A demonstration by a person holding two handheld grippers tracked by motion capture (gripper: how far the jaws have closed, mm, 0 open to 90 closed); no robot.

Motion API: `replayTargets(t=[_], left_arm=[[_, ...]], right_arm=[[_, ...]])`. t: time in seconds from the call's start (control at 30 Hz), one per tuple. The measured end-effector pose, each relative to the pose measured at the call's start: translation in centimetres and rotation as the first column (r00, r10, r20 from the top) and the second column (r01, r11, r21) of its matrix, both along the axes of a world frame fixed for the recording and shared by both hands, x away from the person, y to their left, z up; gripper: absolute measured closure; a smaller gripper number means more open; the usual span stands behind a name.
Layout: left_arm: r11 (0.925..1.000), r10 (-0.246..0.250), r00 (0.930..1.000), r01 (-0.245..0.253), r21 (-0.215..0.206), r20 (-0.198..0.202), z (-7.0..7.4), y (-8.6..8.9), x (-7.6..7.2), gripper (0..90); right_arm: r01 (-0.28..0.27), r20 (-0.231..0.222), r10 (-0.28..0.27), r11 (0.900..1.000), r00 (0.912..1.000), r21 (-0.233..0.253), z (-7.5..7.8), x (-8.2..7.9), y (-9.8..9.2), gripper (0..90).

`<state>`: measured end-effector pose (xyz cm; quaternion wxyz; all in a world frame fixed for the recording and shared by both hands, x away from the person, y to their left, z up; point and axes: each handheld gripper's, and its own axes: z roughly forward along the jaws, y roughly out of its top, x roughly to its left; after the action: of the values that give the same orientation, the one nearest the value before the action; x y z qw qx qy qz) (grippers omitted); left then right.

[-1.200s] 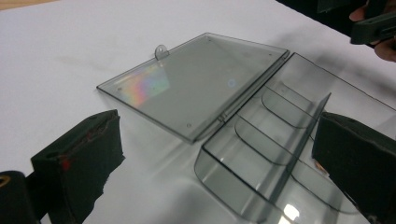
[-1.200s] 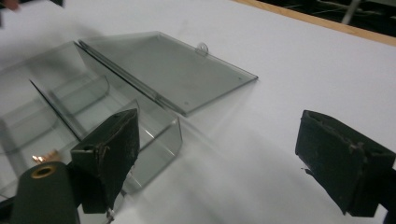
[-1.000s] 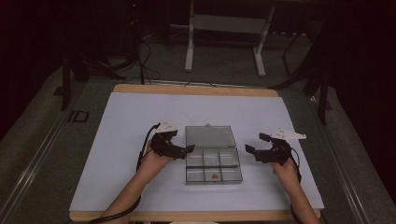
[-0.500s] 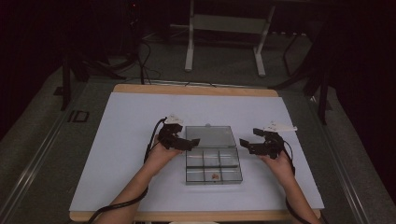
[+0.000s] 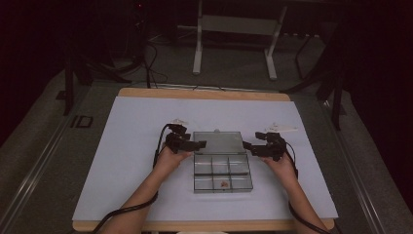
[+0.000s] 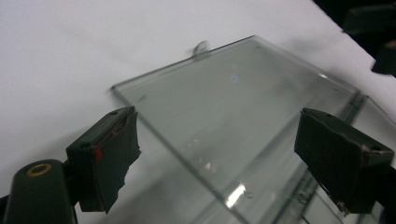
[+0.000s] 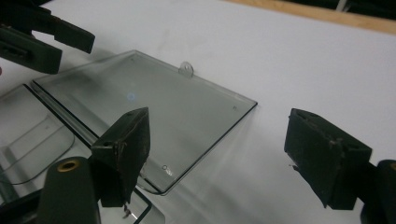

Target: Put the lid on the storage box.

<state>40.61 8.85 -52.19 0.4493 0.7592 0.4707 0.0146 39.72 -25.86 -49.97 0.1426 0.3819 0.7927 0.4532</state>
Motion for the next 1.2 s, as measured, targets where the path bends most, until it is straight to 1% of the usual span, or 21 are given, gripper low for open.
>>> replayTargets(t=[0.03, 0.1, 0.17, 0.23, 0.27, 0.37, 0.43, 0.47, 0.53, 0.6, 0.63, 0.7, 0.73, 0.8, 0.9, 0.93, 0.97, 1.03, 1.1, 1.13, 1.2], left_arm=[[1.0, -0.002, 0.9999, 0.002, 0.005, -0.016, -0.2, -0.1, 0.1, 14.4], [0.9996, 0.011, 0.9998, -0.01, 0.028, -0.017, -0.4, -0.2, 0.0, 15.2], [0.9996, 0.028, 0.9981, -0.028, 0.005, -0.054, -0.5, -0.1, 0.1, 15.3], [0.9997, 0.023, 0.9966, -0.022, 0.009, -0.079, -0.6, -0.1, 0.1, 17.2], [0.9996, 0.029, 0.9953, -0.029, 0.007, -0.093, -0.7, -0.1, 0.2, 17.8], [0.999, 0.027, 0.9899, -0.032, -0.031, -0.139, -1.1, 0.1, 0.5, 19.6], [0.9989, 0.03, 0.9901, -0.035, -0.031, -0.137, -1.1, 0.1, 0.5, 22.1], [0.9985, 0.033, 0.9889, -0.039, -0.039, -0.145, -1.2, 0.1, 0.6, 22.4], [0.9986, 0.028, 0.9868, -0.035, -0.04, -0.16, -1.1, 0.0, 0.6, 24.1], [0.9994, 0.02, 0.9868, -0.025, -0.024, -0.161, -1.0, -0.3, 0.6, 25.1], [0.9995, 0.014, 0.9863, -0.018, -0.024, -0.164, -1.0, -0.4, 0.5, 25.9], [0.9988, 0.006, 0.9832, -0.015, -0.047, -0.182, -1.0, -0.3, 0.6, 29.4], [0.9986, 0.003, 0.9828, -0.012, -0.051, -0.185, -1.0, -0.3, 0.6, 31.4], [0.998, -0.003, 0.9811, -0.01, -0.062, -0.193, -1.1, -0.2, 0.7, 32.8], [0.9974, -0.004, 0.9819, -0.01, -0.071, -0.189, -1.1, -0.2, 0.6, 34.4], [0.9975, -0.008, 0.9842, -0.005, -0.071, -0.177, -1.0, -0.2, 0.6, 34.9], [0.9964, -0.012, 0.9857, -0.002, -0.084, -0.168, -1.0, -0.2, 0.5, 36.7], [0.9966, -0.015, 0.9912, 0.005, -0.082, -0.132, -0.6, -0.2, 0.2, 41.9], [0.9981, -0.017, 0.9962, 0.012, -0.06, -0.085, -0.2, -0.4, -0.1, 43.8], [0.9986, -0.018, 0.9977, 0.014, -0.052, -0.065, 0.0, -0.5, -0.2, 44.9], [0.9991, -0.021, 0.9995, 0.021, -0.038, -0.023, 0.3, -0.6, -0.6, 47.3]], right_arm=[[0.002, -0.005, -0.002, 1.0, 1.0, -0.003, -0.1, 0.1, 0.1, 22.6], [-0.001, -0.016, 0.001, 1.0, 0.9999, -0.002, -0.4, 0.1, 0.2, 22.6], [-0.001, -0.018, 0.001, 1.0, 0.9998, -0.004, -0.5, 0.1, 0.3, 22.6], [-0.005, -0.022, 0.005, 1.0, 0.9998, -0.003, -0.6, 0.1, 0.4, 22.6], [-0.006, -0.021, 0.006, 1.0, 0.9998, -0.005, -0.6, 0.1, 0.4, 22.6], [-0.009, -0.025, 0.009, 1.0, 0.9997, -0.005, -0.6, 0.1, 0.5, 22.6], [-0.013, -0.023, 0.013, 1.0, 0.9997, -0.006, -0.5, 0.1, 0.5, 22.6], [-0.015, -0.022, 0.015, 1.0, 0.9996, -0.009, -0.5, 0.1, 0.6, 22.6], [-0.017, -0.026, 0.017, 1.0, 0.9995, -0.01, -0.5, 0.1, 0.6, 22.6], [-0.016, -0.029, 0.016, 1.0, 0.9995, -0.009, -0.6, 0.1, 0.6, 22.6], [-0.015, -0.031, 0.015, 1.0, 0.9994, -0.01, -0.6, 0.2, 0.6, 22.6], [-0.015, -0.034, 0.015, 1.0, 0.9993, -0.007, -0.6, 0.2, 0.6, 23.0], [-0.016, -0.036, 0.016, 1.0, 0.9992, -0.007, -0.6, 0.2, 0.5, 23.5], [-0.014, -0.038, 0.014, 1.0, 0.9992, -0.008, -0.7, 0.2, 0.6, 23.5], [-0.011, -0.045, 0.01, 1.0, 0.9989, -0.005, -0.8, 0.3, 0.6, 23.5], [-0.011, -0.049, 0.011, 1.0, 0.9987, -0.002, -0.8, 0.3, 0.6, 23.5], [-0.01, -0.051, 0.01, 1.0, 0.9987, -0.001, -0.8, 0.3, 0.6, 23.6], [-0.008, -0.053, 0.008, 1.0, 0.9985, -0.001, -0.9, 0.3, 0.6, 23.5], [-0.009, -0.057, 0.009, 1.0, 0.9984, 0.001, -0.9, 0.4, 0.6, 23.6], [-0.009, -0.057, 0.009, 1.0, 0.9983, 0.001, -0.9, 0.4, 0.6, 23.7], [-0.011, -0.051, 0.011, 1.0, 0.9986, 0.002, -0.8, 0.4, 0.6, 28.0]])
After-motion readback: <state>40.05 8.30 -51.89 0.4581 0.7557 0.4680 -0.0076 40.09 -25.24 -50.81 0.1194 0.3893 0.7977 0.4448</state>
